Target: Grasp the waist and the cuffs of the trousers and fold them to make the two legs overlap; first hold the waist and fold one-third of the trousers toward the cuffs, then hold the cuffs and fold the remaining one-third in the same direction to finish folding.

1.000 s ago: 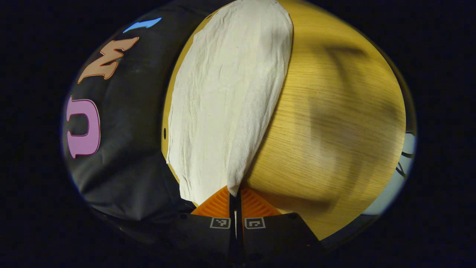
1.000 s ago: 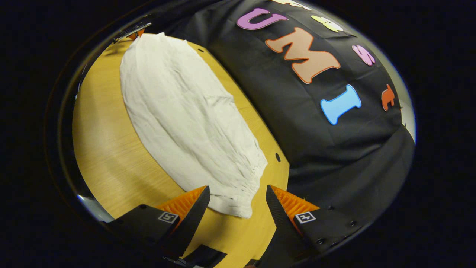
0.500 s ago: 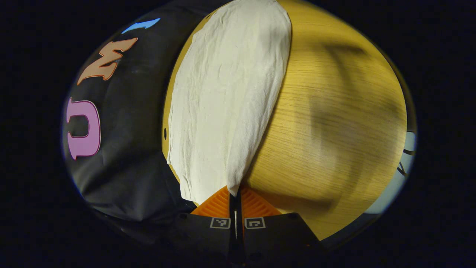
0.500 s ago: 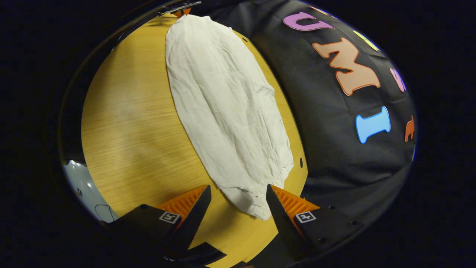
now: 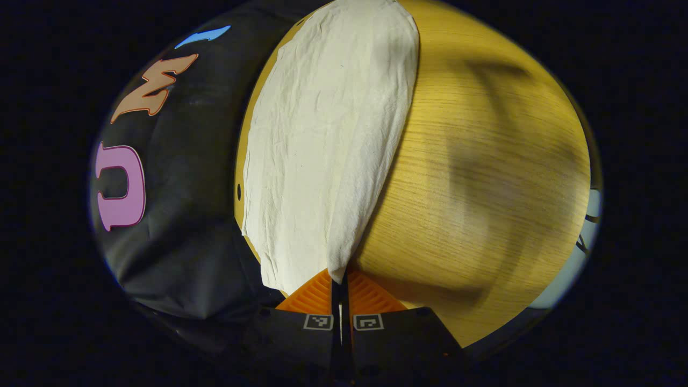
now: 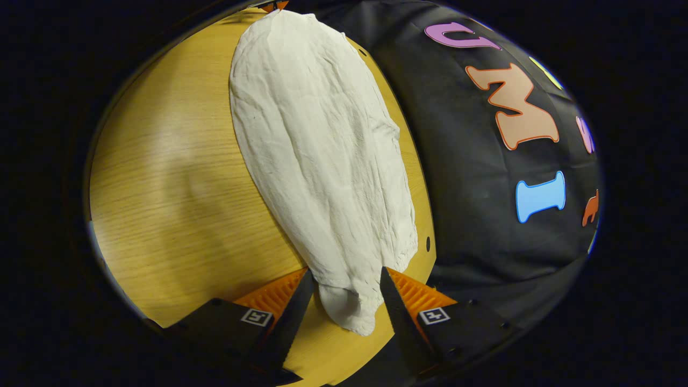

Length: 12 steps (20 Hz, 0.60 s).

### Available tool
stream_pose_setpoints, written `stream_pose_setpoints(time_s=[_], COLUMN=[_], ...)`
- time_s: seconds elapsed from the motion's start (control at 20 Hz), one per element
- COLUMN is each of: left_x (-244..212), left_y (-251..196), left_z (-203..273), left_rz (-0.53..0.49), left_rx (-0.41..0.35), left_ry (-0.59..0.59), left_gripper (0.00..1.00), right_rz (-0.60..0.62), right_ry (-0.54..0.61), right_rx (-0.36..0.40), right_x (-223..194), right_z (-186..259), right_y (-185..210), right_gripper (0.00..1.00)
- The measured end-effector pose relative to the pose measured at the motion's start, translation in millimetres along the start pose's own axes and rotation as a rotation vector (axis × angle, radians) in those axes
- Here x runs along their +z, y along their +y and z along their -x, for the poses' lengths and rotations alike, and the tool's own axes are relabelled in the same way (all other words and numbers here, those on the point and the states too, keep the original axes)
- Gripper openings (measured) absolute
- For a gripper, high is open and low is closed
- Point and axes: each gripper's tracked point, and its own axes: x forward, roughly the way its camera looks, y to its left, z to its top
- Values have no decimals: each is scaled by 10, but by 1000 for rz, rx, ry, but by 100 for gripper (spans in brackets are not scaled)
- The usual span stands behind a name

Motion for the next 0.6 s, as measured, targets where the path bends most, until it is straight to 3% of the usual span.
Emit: stream_pose_setpoints(time_s=[0.15,0.2,0.3,0.35,0.6], left_x=[-1,-7,-13,-14,12], left_y=[2,-2,5,20,336], left_z=[-3,3,-1,4,116], left_rz=[16,28,58,82,194], left_rx=[7,8,6,13,103], left_ry=[11,15,24,28,58], left_gripper=[0,0,0,0,0], right_rz=[0,6,-29,-46,-99], right_ry=[36,35,42,48,6], right_rx=[40,25,39,45,-29], right_x=[-87,-77,-124,-123,-23], right_z=[-75,-39,-67,-25,87], right_y=[171,144,179,168,-179], right_gripper=[43,21,14,7,8])
